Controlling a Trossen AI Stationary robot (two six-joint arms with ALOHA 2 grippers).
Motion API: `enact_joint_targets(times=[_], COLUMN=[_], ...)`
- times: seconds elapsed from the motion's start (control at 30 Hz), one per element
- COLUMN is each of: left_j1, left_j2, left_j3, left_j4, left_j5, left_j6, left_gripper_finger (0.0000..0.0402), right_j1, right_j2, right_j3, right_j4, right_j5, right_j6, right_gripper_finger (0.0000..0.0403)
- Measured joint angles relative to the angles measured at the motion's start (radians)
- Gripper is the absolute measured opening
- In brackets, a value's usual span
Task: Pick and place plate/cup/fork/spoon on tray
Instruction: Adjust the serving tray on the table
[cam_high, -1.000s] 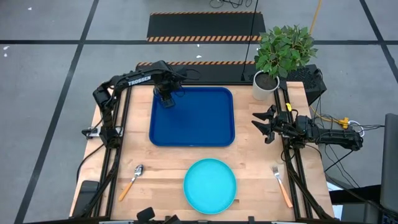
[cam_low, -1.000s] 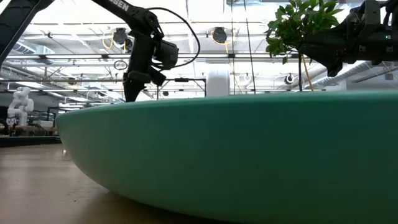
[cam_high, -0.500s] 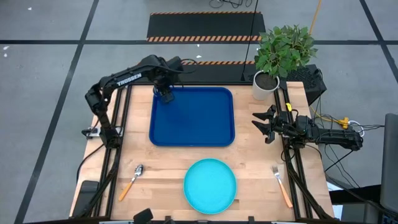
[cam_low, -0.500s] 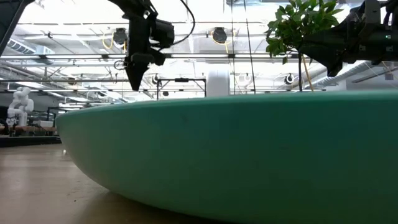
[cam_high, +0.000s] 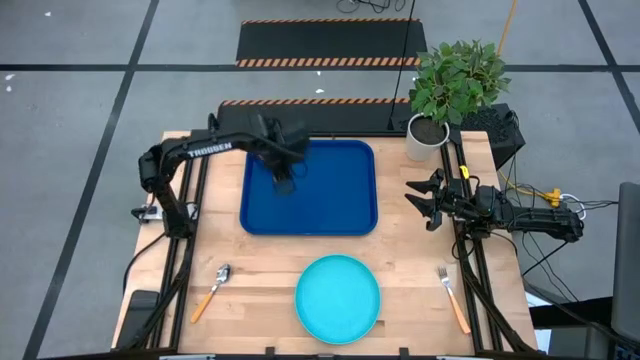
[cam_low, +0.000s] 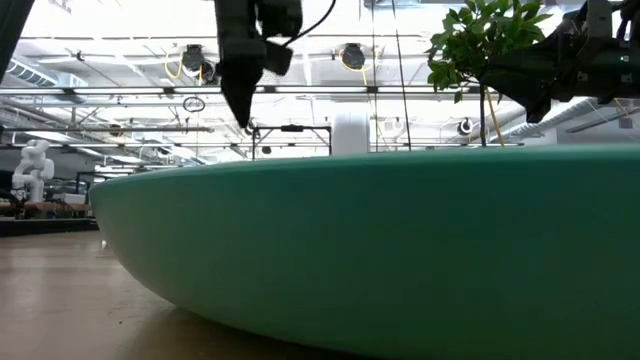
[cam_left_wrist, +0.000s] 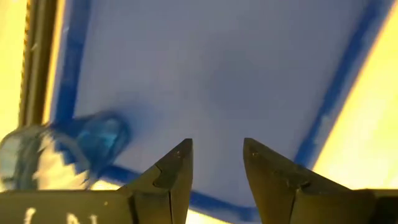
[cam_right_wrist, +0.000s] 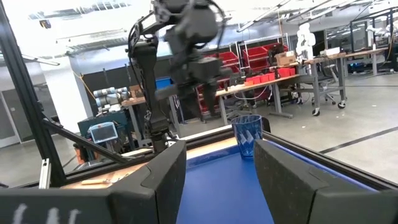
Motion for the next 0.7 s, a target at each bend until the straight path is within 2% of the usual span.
enact_joint_targets(times=[0.17,0.37,0.7], left_j1=[-0.101,-0.201,-0.223], left_j2=[0.000,0.038,0.191], left_j3=[0.000,0.000,-0.002], left_j4=[0.052,0.210,0.192], left_j5=[-0.006,0.000,0.030], left_j6=[-0.060,-0.090,-0.099], left_gripper_finger=[0.0145,0.0145,0.0145], right_j1=[0.000,0.000,0.000], right_j2=[0.000,0.000,0.000], right_j3=[0.000,0.000,0.000], right_j4=[0.007,0.038,0.064], right_j5=[0.000,-0.001,-0.053], right_j6=[0.007,0.012,0.033], right_gripper_finger=[0.0183,0.0183,0.0183])
